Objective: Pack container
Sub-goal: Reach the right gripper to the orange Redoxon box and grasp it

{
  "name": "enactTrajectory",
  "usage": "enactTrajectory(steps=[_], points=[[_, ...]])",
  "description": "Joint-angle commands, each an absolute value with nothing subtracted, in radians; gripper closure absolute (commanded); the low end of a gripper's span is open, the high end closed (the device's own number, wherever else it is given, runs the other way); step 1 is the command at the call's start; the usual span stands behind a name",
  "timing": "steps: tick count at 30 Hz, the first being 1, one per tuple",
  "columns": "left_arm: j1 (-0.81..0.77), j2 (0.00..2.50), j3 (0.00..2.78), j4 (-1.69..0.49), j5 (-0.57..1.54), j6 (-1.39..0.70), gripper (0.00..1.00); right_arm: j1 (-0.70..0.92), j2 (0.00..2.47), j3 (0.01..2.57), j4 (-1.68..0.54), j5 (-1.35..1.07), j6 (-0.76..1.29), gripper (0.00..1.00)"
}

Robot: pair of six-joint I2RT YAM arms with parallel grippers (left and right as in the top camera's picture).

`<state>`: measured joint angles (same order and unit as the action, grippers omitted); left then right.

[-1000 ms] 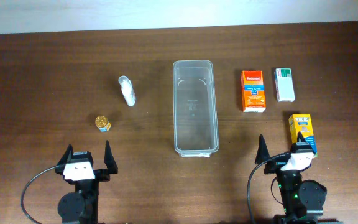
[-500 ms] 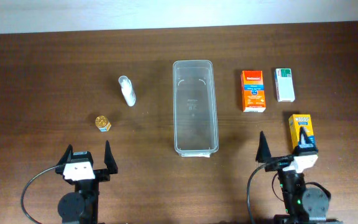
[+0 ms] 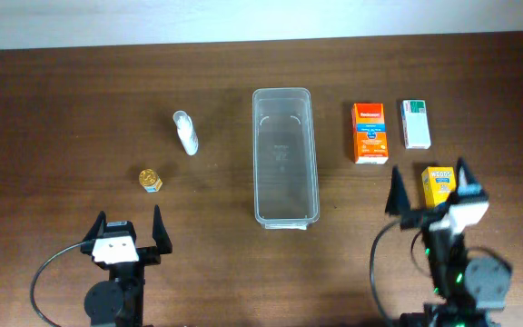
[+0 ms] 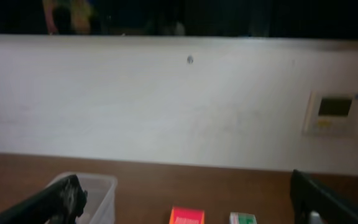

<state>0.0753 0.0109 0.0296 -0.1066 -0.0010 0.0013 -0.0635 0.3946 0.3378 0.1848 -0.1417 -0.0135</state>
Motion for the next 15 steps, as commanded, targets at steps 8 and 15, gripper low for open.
enactTrajectory(steps=[8, 15], points=[[0.079, 0.005, 0.019, -0.101, -0.007, 0.017, 0.00, -0.059, 1.156, 1.057, -0.366, -0.147, -0.123, 0.02], [0.079, 0.005, 0.019, -0.101, -0.007, 0.017, 0.00, -0.059, 1.568, 1.456, -0.830, -0.148, -0.123, 0.02]])
